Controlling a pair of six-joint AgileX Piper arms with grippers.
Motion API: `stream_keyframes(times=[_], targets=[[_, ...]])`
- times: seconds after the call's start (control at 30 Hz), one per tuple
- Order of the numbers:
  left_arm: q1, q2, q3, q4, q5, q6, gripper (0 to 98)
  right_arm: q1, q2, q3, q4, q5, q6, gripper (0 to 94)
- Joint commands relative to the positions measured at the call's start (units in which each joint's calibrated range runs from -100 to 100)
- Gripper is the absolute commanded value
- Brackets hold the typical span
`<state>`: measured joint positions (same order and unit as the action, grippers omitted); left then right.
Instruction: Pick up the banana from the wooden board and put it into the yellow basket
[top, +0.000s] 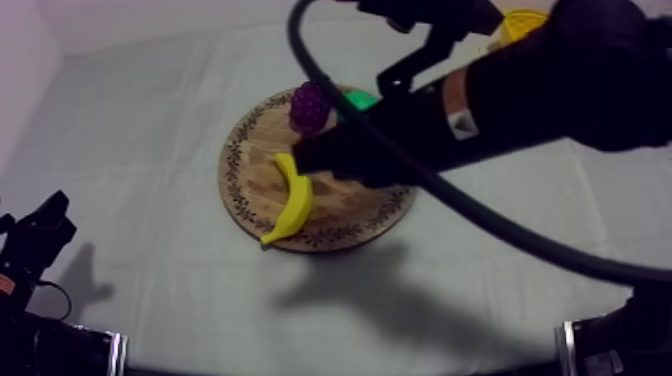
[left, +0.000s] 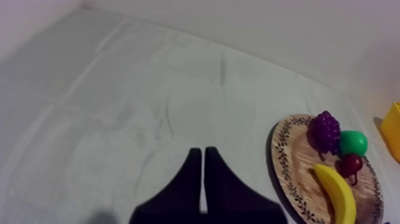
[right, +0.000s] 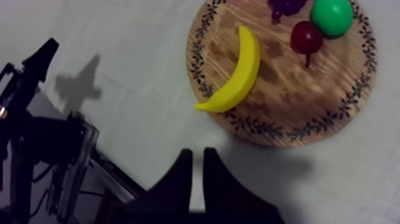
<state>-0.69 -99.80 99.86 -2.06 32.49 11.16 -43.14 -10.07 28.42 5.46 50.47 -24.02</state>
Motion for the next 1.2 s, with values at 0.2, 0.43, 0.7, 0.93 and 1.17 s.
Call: stream_keyframes(times=[0.2,0.43,0.7,0.93,1.17], targets=[[0.0,0.0,0.0,-0.01,0.0,0.0,0.1,0.5,5.9,-2.0,0.1,-3.7,-1.2,7.3],[0.0,0.0,0.0,-0.01,0.0,0.0,0.1,1.2,7.1,-1.1,0.1,-7.3,-0.3,7.7],[0.0,0.0,0.0,-0.01,0.0,0.0,0.1,1.1,7.1,1.4,-2.2,-9.5,4.5,69.3],[0.0,0.0,0.0,-0.01,0.0,0.0,0.1,1.4,6.3,3.3,-2.2,-10.3,4.4,79.7],[0.0,0.0,0.0,-0.01,0.0,0.0,0.1,1.6,6.2,4.4,-2.9,-10.8,5.3,77.3]])
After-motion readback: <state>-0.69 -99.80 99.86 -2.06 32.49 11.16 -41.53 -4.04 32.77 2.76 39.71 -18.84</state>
